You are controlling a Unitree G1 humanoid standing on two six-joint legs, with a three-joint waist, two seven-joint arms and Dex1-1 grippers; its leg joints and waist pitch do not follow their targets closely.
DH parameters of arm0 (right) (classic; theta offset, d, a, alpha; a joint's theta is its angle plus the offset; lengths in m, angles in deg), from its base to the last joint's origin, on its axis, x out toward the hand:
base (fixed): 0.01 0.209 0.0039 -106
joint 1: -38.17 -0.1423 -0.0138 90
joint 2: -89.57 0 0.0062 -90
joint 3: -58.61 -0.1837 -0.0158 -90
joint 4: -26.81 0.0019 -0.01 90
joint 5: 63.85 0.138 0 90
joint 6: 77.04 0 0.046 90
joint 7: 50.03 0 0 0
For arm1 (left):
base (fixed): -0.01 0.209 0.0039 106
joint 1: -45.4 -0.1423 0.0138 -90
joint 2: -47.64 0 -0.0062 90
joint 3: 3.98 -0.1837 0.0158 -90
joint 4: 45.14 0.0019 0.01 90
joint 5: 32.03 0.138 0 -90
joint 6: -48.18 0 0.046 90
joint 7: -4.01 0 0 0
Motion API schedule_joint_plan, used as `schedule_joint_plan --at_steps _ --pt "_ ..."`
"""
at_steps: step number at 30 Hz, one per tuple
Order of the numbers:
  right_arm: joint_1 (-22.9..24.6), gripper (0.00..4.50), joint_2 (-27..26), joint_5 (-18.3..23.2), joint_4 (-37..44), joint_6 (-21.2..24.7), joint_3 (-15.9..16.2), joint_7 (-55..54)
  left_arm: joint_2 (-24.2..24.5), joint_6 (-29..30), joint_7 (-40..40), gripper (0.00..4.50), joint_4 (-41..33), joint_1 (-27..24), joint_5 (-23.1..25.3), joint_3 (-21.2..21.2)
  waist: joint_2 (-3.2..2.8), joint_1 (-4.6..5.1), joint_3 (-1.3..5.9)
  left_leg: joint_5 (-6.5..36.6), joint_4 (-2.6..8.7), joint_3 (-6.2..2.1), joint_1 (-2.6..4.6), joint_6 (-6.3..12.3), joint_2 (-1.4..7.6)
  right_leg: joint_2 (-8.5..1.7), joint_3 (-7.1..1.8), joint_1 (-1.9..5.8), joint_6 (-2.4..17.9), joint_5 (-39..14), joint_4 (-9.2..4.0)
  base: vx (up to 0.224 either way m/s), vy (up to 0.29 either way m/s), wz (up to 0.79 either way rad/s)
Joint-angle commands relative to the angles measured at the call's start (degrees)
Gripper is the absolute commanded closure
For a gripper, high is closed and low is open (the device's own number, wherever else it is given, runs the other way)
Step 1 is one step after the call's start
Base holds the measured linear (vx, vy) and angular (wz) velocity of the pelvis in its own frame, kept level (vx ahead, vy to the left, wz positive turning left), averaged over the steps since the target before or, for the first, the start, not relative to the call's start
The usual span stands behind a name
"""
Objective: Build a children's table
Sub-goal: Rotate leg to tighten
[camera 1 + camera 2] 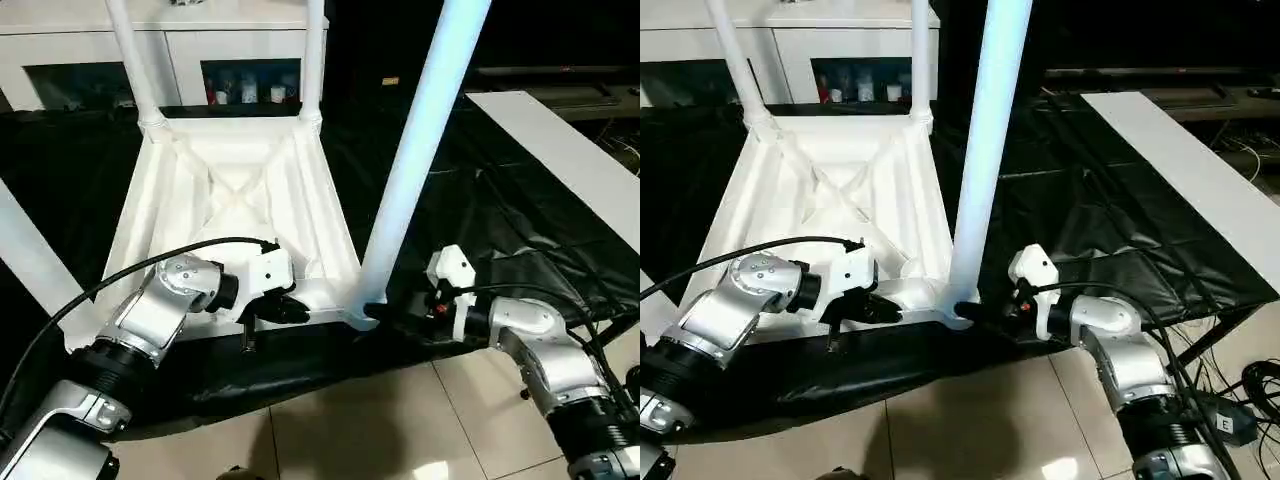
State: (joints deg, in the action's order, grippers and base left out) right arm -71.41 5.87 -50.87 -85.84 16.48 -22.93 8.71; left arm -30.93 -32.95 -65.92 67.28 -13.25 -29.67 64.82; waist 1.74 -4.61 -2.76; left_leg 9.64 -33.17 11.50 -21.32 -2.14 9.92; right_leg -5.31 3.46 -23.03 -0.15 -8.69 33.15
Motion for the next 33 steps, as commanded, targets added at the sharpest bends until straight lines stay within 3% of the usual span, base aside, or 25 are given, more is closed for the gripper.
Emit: schedule_joint_plan --at_steps 1,9,24,27,33 --pt "-0.68 1.86 0.17 -0.10 -0.62 -0.30 -0.19 0.08 0.02 0.54 -1.61 4.50 -0.32 -0.89 1.20 -2.91 -0.06 0.23 3.46 18.62 4.31 -1.60 1.26 0.38 3.47 -3.36 -2.38 1.95 12.10 -17.73 -3.46 0.000 0.000 0.00" --pt "-1.36 2.46 -0.88 0.32 -2.36 -0.96 -0.08 1.55 -0.03 0.89 -1.69 4.50 -0.68 -1.19 1.26 -3.03 0.05 0.23 3.44 19.05 4.31 -1.57 1.35 0.36 3.46 -3.38 -2.39 1.90 12.19 -18.26 -3.53 0.000 0.000 0.00" --pt "-1.10 2.54 -1.31 -1.70 -4.18 -2.71 -0.30 -0.74 0.16 1.12 -1.65 4.50 -0.90 -1.39 1.77 -3.30 -0.04 0.34 3.47 20.07 4.43 -1.68 1.40 -0.23 3.45 -3.33 -2.37 1.86 11.84 -18.80 -3.58 0.000 0.000 0.00" --pt "-1.58 1.85 -1.77 -0.82 -4.52 -2.07 -0.85 -0.65 0.02 1.14 -1.56 4.50 -0.96 -1.36 1.81 -3.35 -0.05 0.57 3.32 21.87 4.52 -1.81 1.48 -0.55 3.46 -3.40 -2.33 1.76 11.34 -21.30 -3.87 0.000 0.000 0.00" --pt "-1.77 1.38 -2.13 -2.00 -4.71 -2.57 0.05 -1.48 -0.38 1.33 -1.46 4.50 -1.07 -1.29 1.82 -3.52 -0.06 0.84 3.38 21.84 4.55 -1.86 1.46 -0.76 3.50 -3.36 -2.36 1.74 11.64 -20.48 -3.78 0.000 0.000 0.00"
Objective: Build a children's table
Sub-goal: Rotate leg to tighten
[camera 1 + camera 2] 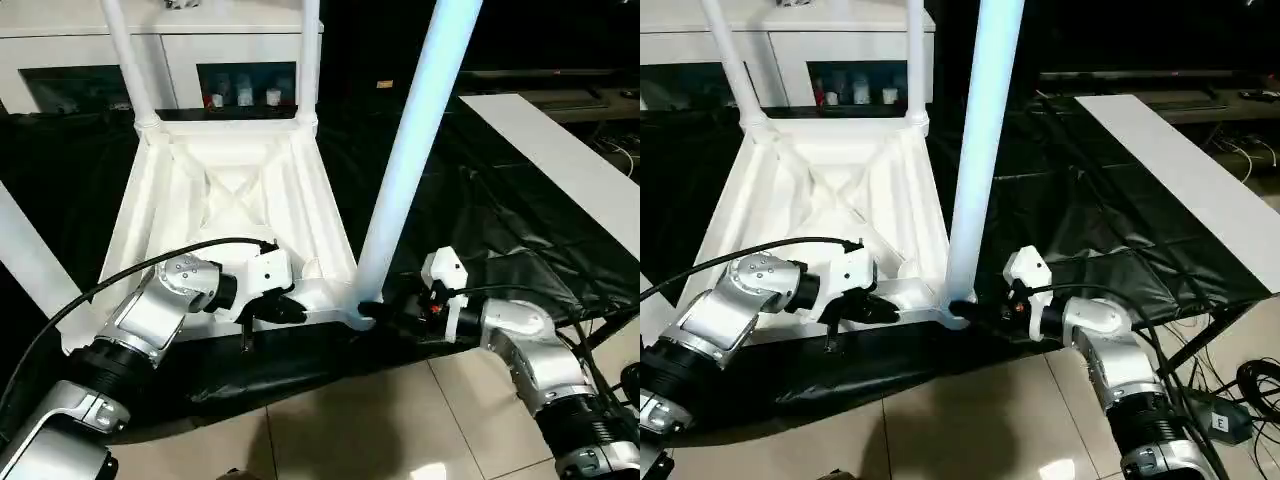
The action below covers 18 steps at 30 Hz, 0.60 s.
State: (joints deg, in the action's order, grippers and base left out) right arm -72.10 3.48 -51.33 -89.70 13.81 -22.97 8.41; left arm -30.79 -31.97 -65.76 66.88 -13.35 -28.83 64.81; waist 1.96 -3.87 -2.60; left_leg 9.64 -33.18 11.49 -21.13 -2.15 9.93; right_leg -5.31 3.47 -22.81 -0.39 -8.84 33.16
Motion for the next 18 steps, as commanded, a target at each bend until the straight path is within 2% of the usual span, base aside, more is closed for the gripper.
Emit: schedule_joint_plan --at_steps 1,10,11,13,15,18 --pt "-1.10 1.38 0.21 -1.86 -0.98 -0.11 0.29 -1.34 -0.54 0.30 -1.56 4.50 -0.60 -1.17 1.02 -3.51 -0.30 0.12 3.26 21.58 4.52 -1.80 1.29 -0.75 3.47 -3.38 -2.41 1.50 12.07 -19.80 -3.75 0.000 0.000 0.00" --pt "-1.54 1.38 -0.34 -1.64 -1.72 -1.03 -0.06 -1.28 -0.56 0.30 -1.54 4.50 -0.35 -1.18 1.42 -3.48 -0.28 0.19 3.18 22.32 4.55 -1.81 1.33 -0.70 3.47 -3.38 -2.41 1.49 11.93 -20.59 -3.84 0.000 0.000 0.00" --pt "-1.55 1.55 -0.36 -1.62 -1.72 -1.05 -0.10 -1.27 -0.55 0.30 -1.55 4.50 -0.37 -1.19 1.41 -3.48 -0.29 0.20 3.19 22.46 4.57 -1.84 1.31 -0.76 3.49 -3.39 -2.42 1.49 11.82 -20.85 -3.86 0.000 0.000 0.00" --pt "-1.47 1.55 -0.43 -1.54 -1.73 -1.15 -0.25 -1.04 -0.50 0.30 -1.60 4.50 -0.40 -1.20 1.43 -3.52 -0.29 0.19 3.20 22.23 4.58 -1.85 1.28 -0.72 3.49 -3.39 -2.42 1.51 11.87 -20.48 -3.81 0.000 0.000 0.00" --pt "-1.36 1.87 -0.45 -1.42 -1.68 -1.18 -0.36 -0.84 -0.46 0.33 -1.67 4.50 -0.43 -1.22 1.46 -3.55 -0.33 0.22 3.18 22.29 4.58 -1.84 1.30 -0.72 3.50 -3.39 -2.43 1.47 11.95 -20.42 -3.82 0.000 0.000 0.00" --pt "-1.11 1.93 -0.45 -1.19 -1.56 -1.23 -0.44 -0.59 -0.42 0.36 -1.76 4.50 -0.44 -1.23 1.48 -3.60 -0.29 0.22 3.21 22.28 4.59 -1.85 1.28 -0.72 3.51 -3.41 -2.42 1.52 11.91 -20.46 -3.81 0.000 0.000 0.00"
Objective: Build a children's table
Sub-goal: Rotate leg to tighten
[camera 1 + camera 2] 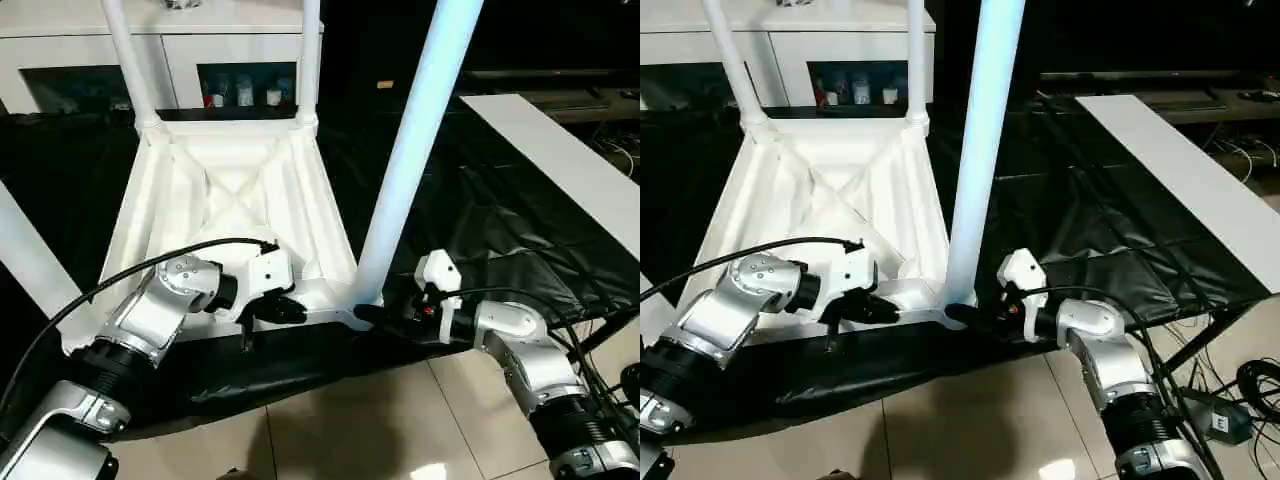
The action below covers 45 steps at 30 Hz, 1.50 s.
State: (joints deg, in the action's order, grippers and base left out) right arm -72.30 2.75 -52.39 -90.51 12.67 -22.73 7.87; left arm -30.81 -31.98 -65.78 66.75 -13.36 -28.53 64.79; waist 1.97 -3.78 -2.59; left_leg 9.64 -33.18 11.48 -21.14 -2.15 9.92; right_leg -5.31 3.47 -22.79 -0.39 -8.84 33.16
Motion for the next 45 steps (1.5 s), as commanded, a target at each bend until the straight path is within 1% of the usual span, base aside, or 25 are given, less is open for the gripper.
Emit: schedule_joint_plan --at_steps 1,10,16,18,21,24,25,26,27,28,29,30,31,32,33,34,35,36,37,38,40,41,42,43,45 --pt "-0.72 1.96 0.22 0.10 -0.71 0.04 -0.72 0.15 -0.38 0.34 -1.80 4.50 -0.32 -1.32 1.21 -3.60 -0.49 0.15 3.17 22.40 4.62 -1.85 1.28 -0.79 3.50 -3.36 -2.43 1.47 11.97 -20.22 -3.86 0.000 0.000 0.00" --pt "-1.67 1.99 -2.75 -0.44 -4.62 1.76 -3.86 -9.56 -1.59 1.35 1.46 4.50 0.99 -1.33 1.65 -2.50 -0.38 0.52 3.00 23.97 4.70 -1.97 1.27 -1.33 3.48 -3.44 -2.37 1.30 11.68 -22.65 -4.03 0.000 0.000 0.00" --pt "-5.98 2.13 -13.60 0.85 -9.77 6.04 -11.46 -35.88 -10.61 6.89 15.55 4.50 5.26 0.89 1.54 1.55 -0.35 2.38 2.66 30.38 4.63 -3.00 1.36 -3.64 3.10 -3.72 -1.47 0.72 7.37 -34.97 -5.43 -0.031 0.004 -0.05" --pt "-6.80 2.16 -15.94 1.00 -10.86 5.94 -12.40 -40.07 -12.71 8.07 18.42 4.50 6.17 1.47 1.83 1.89 -0.59 2.91 2.50 31.89 4.73 -3.54 1.09 -4.15 3.02 -3.77 -0.84 0.78 5.66 -37.91 -5.88 -0.025 0.005 -0.07" --pt "-8.20 2.19 -19.51 0.03 -12.90 4.72 -12.39 -45.40 -16.67 9.66 24.04 4.50 8.15 2.61 2.60 2.45 -0.92 4.06 2.36 37.17 4.49 -4.21 1.83 -4.34 2.81 -3.54 0.48 0.51 3.97 -39.46 -7.06 0.000 0.000 0.00" --pt "-10.97 2.19 -25.31 -2.64 -17.17 4.30 -8.14 -46.30 -25.43 7.85 37.49 4.50 14.44 5.49 2.80 5.55 -1.77 4.67 1.95 42.82 5.26 -4.70 2.43 -4.83 3.45 -2.95 2.18 0.93 4.20 -35.74 -7.46 0.000 0.000 0.00" --pt "-10.97 2.19 -25.31 -2.64 -17.17 4.30 -8.14 -46.30 -25.43 7.85 37.49 4.50 14.44 5.49 2.80 5.55 -1.59 4.72 1.86 45.08 5.31 -4.47 3.26 -4.65 3.46 -2.59 2.70 0.76 4.27 -33.92 -7.77 0.000 0.000 0.00" --pt "-11.26 2.19 -25.92 -3.18 -17.46 4.16 -6.55 -43.92 -26.51 6.32 39.27 4.50 15.54 6.03 3.15 5.57 -1.99 4.77 1.32 47.73 6.32 -4.30 3.14 -4.39 3.67 -1.95 3.54 1.18 3.98 -32.67 -7.54 0.000 0.000 0.00" --pt "-11.43 2.19 -26.33 -3.57 -17.49 3.95 -5.81 -42.62 -27.08 4.90 40.57 4.50 16.27 6.47 3.70 5.46 -2.32 4.12 1.32 49.39 9.00 -4.36 0.60 -4.57 4.83 -1.69 2.59 4.10 4.45 -27.59 -2.86 -0.064 0.014 0.02" --pt "-11.55 1.67 -26.60 -3.82 -17.51 3.80 -5.39 -41.95 -27.44 4.01 41.46 4.50 16.72 6.76 4.07 5.42 -2.35 3.58 1.14 50.78 11.15 -3.63 -0.73 -4.82 5.35 -0.92 2.30 5.19 5.01 -24.37 0.12 -0.064 0.014 0.02" --pt "-11.37 1.63 -26.67 -3.67 -16.53 3.72 -5.30 -41.16 -27.40 3.05 41.54 4.50 16.78 7.06 4.44 5.12 -1.63 2.52 1.16 51.29 12.71 -2.10 -1.25 -4.50 5.51 -0.55 0.85 5.39 4.88 -20.33 3.88 -0.067 -0.028 0.01" --pt "-11.10 1.67 -26.27 -3.99 -15.51 3.59 -5.16 -41.20 -26.84 2.03 40.49 4.50 16.53 7.18 4.77 4.54 0.33 2.41 1.21 45.46 8.93 -1.55 1.39 -4.48 3.22 -1.95 -0.98 1.76 2.77 -36.71 -1.98 -0.013 -0.086 0.02" --pt "-10.90 1.67 -25.94 -4.22 -14.81 3.50 -5.01 -41.23 -26.42 1.39 39.65 4.50 16.32 7.24 4.95 4.11 1.67 2.69 1.34 37.82 1.75 -1.53 5.50 -3.87 0.67 -4.53 -0.27 -3.11 0.40 -52.43 -8.70 -0.013 -0.086 0.02" --pt "-10.65 1.67 -25.38 -4.35 -14.05 3.28 -4.99 -41.49 -25.67 1.03 38.90 4.50 16.04 7.15 5.19 3.88 2.53 3.28 0.49 26.51 -6.33 -1.63 8.28 -2.20 -1.17 -7.49 0.69 -6.59 -1.15 -65.65 -13.96 0.007 -0.066 -0.29" --pt "-10.53 1.37 -25.02 -4.45 -13.71 3.13 -4.98 -41.76 -25.21 0.92 38.55 4.50 15.90 7.07 5.33 3.82 1.57 2.99 1.58 12.83 -3.28 -4.13 -0.34 -0.26 0.31 -10.81 -1.50 3.79 -1.29 -60.09 -9.10 0.075 0.036 -0.46" --pt "-10.53 1.22 -25.02 -4.45 -13.71 3.13 -4.98 -41.76 -25.21 0.92 38.55 4.50 15.90 7.07 5.33 3.82 -0.94 1.48 1.71 16.34 2.08 -5.23 0.52 -0.87 2.69 -7.75 1.33 4.45 0.07 -45.89 -7.44 0.075 0.036 -0.46" --pt "-10.41 1.28 -24.54 -5.01 -13.34 2.60 -5.08 -41.98 -24.56 0.19 37.54 4.50 16.11 6.99 5.67 3.71 -1.61 2.39 2.36 21.55 3.55 -5.18 2.09 -1.53 3.92 -4.51 2.06 2.75 3.84 -27.23 -5.25 0.070 0.035 -0.12" --pt "-10.10 1.28 -24.03 -5.56 -12.53 2.15 -5.08 -42.25 -23.87 -0.63 36.65 4.50 16.12 6.83 6.02 3.51 -1.86 2.34 2.38 22.33 3.94 -4.92 2.43 -1.69 3.93 -4.22 1.75 2.69 6.26 -20.37 -4.90 0.000 0.000 0.00" --pt "-9.66 1.27 -23.73 -5.70 -11.43 2.07 -5.33 -42.40 -23.26 -1.77 35.81 4.50 16.24 6.72 6.19 3.24 -1.21 2.38 2.03 23.30 4.44 -4.13 2.50 -1.35 3.59 -4.01 1.39 2.51 9.47 -15.27 -4.78 0.000 0.000 0.00" --pt "-8.92 1.02 -23.24 -5.70 -9.63 2.35 -5.57 -42.65 -22.52 -2.22 34.87 4.50 16.02 6.48 6.11 3.13 -0.67 2.10 1.48 25.41 4.24 -3.40 3.08 -0.67 2.93 -4.13 1.33 1.83 9.21 -22.12 -5.66 -0.028 -0.016 0.19" --pt "-6.95 0.84 -21.86 -6.17 -5.52 2.48 -5.20 -42.68 -21.03 -3.02 33.12 4.50 15.12 5.82 6.09 2.70 -0.62 1.99 1.26 26.85 3.77 -3.00 3.96 -0.41 2.36 -4.19 1.43 1.09 6.84 -31.13 -6.90 -0.012 -0.023 0.19" --pt "-6.33 0.86 -21.50 -6.39 -4.31 2.39 -5.13 -42.22 -20.73 -3.31 32.92 4.50 15.27 5.75 6.19 2.69 -0.69 1.75 1.66 24.34 4.00 -2.97 3.53 0.14 2.58 -4.48 0.98 1.49 5.30 -32.89 -6.98 0.000 0.000 0.00" --pt "-5.60 0.77 -21.02 -6.67 -2.90 2.34 -4.95 -41.74 -20.37 -3.84 32.75 4.50 15.50 5.69 6.28 2.72 -0.87 1.68 1.81 22.27 4.36 -3.03 2.99 0.17 2.98 -4.47 0.68 1.75 5.70 -30.16 -6.51 0.000 0.000 0.00" --pt "-4.27 0.44 -20.20 -6.32 -0.34 2.62 -4.56 -40.22 -19.71 -4.16 32.42 4.50 15.69 5.55 6.32 2.80 -0.87 1.67 1.84 21.56 4.46 -3.05 2.78 0.03 3.12 -4.44 0.56 1.80 6.03 -28.67 -6.26 0.000 0.000 0.00" --pt "-3.07 0.39 -19.37 -6.04 2.02 2.94 -4.13 -38.88 -19.01 -4.61 31.99 4.50 15.88 5.45 6.46 2.75 -0.94 1.55 1.87 20.96 4.55 -2.93 2.62 -0.25 3.27 -4.24 0.26 1.78 7.00 -25.17 -5.73 0.000 0.000 0.00"
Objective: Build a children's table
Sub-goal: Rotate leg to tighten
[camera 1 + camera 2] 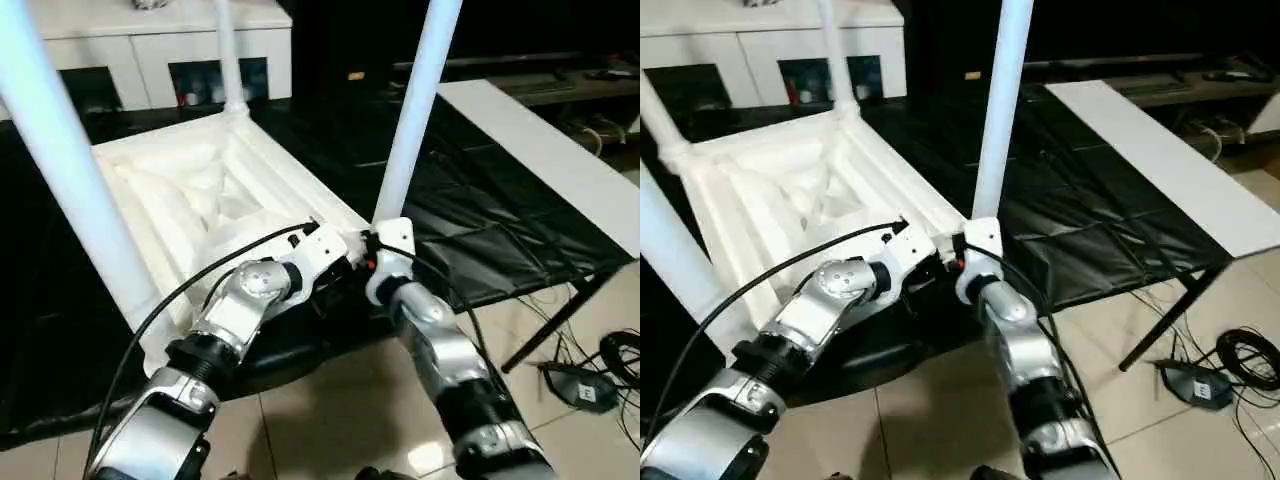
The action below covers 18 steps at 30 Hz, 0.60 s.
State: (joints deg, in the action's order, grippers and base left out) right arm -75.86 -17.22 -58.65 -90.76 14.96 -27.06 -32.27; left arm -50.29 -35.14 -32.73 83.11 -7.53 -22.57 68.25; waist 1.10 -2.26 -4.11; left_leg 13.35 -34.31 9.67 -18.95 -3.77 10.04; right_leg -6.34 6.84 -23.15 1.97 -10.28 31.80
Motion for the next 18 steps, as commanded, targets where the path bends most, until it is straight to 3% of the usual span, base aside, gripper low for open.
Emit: schedule_joint_plan --at_steps 1,3,5,6,7,8,9,11,15,18 --pt "1.59 0.37 1.50 0.31 4.42 0.93 0.70 2.36 1.22 -1.97 -1.79 4.50 -0.35 -0.46 0.56 -0.89 -0.02 -0.01 3.37 17.19 5.75 -1.07 0.40 1.39 3.19 -3.19 -3.21 2.15 4.96 -23.00 -4.27 0.000 0.000 0.00" --pt "2.65 0.28 2.36 0.43 6.41 1.29 1.21 3.52 1.81 -2.01 -2.31 4.50 -0.39 -0.61 0.52 -0.92 0.08 0.16 3.52 15.73 5.83 -1.07 -0.26 1.33 3.23 -3.29 -3.55 2.53 6.56 -20.31 -3.57 0.000 0.000 0.00" --pt "4.61 0.13 3.78 0.65 9.72 2.21 1.87 5.38 2.84 -2.58 -3.06 4.50 0.07 -0.61 0.59 -0.87 0.21 -0.17 3.62 15.33 5.58 -0.80 0.00 1.78 3.14 -3.28 -3.83 2.34 6.64 -21.15 -3.67 0.000 0.000 0.00" --pt "8.48 0.13 6.76 1.39 15.68 3.87 3.44 9.49 4.91 -3.65 -5.07 4.50 0.71 -0.72 0.63 -0.86 0.09 -0.11 3.62 15.05 5.62 -0.82 -0.03 1.87 3.11 -3.23 -3.90 2.31 6.88 -21.05 -3.61 0.000 0.000 0.00" --pt "9.61 0.13 7.70 1.59 17.29 4.28 3.96 10.65 5.52 -3.92 -5.61 4.50 0.89 -0.75 0.64 -0.86 0.26 -0.38 3.62 14.59 5.57 -0.76 -0.17 2.42 3.14 -3.15 -3.98 2.48 6.35 -20.88 -3.65 0.000 0.000 0.00" --pt "10.95 0.13 8.72 1.77 18.82 4.57 4.16 11.33 6.29 -4.48 -6.60 4.50 1.10 -0.78 0.51 -0.81 -0.15 -0.29 3.69 14.58 5.68 -0.85 -0.14 2.51 3.29 -3.09 -4.11 2.29 6.90 -20.48 -3.48 0.000 0.000 0.00" --pt "11.76 0.13 9.32 1.86 19.71 4.72 4.21 11.60 6.75 -4.85 -7.22 4.50 1.24 -0.80 0.41 -0.77 0.04 -0.15 3.66 14.76 5.68 -0.77 -0.35 2.41 3.26 -2.99 -4.15 2.33 6.87 -20.60 -3.58 0.000 0.000 0.00" --pt "12.92 0.13 10.12 1.61 20.30 4.73 3.31 10.86 7.86 -5.67 -8.59 4.50 1.09 -0.97 0.40 -0.89 0.21 0.02 3.83 14.05 5.56 -0.83 -0.73 1.79 3.09 -3.10 -4.35 2.42 7.15 -20.89 -3.36 0.000 0.000 0.00" --pt "13.91 0.13 10.58 0.77 20.62 4.07 0.67 8.37 9.85 -8.74 -12.49 4.50 0.23 -1.54 0.21 -2.01 0.25 0.02 3.96 12.46 5.24 -0.65 -0.75 1.87 3.00 -3.05 -4.64 2.17 8.44 -19.53 -2.98 0.000 0.000 0.00" --pt "14.86 0.13 10.75 1.36 22.26 4.23 -1.65 6.16 11.23 -12.69 -17.25 4.50 -0.49 -1.86 -1.11 -2.80 0.16 -0.09 4.33 7.85 5.08 -0.50 -0.95 2.40 3.07 -2.85 -4.86 2.59 10.28 -12.09 -1.86 0.000 0.000 0.00"
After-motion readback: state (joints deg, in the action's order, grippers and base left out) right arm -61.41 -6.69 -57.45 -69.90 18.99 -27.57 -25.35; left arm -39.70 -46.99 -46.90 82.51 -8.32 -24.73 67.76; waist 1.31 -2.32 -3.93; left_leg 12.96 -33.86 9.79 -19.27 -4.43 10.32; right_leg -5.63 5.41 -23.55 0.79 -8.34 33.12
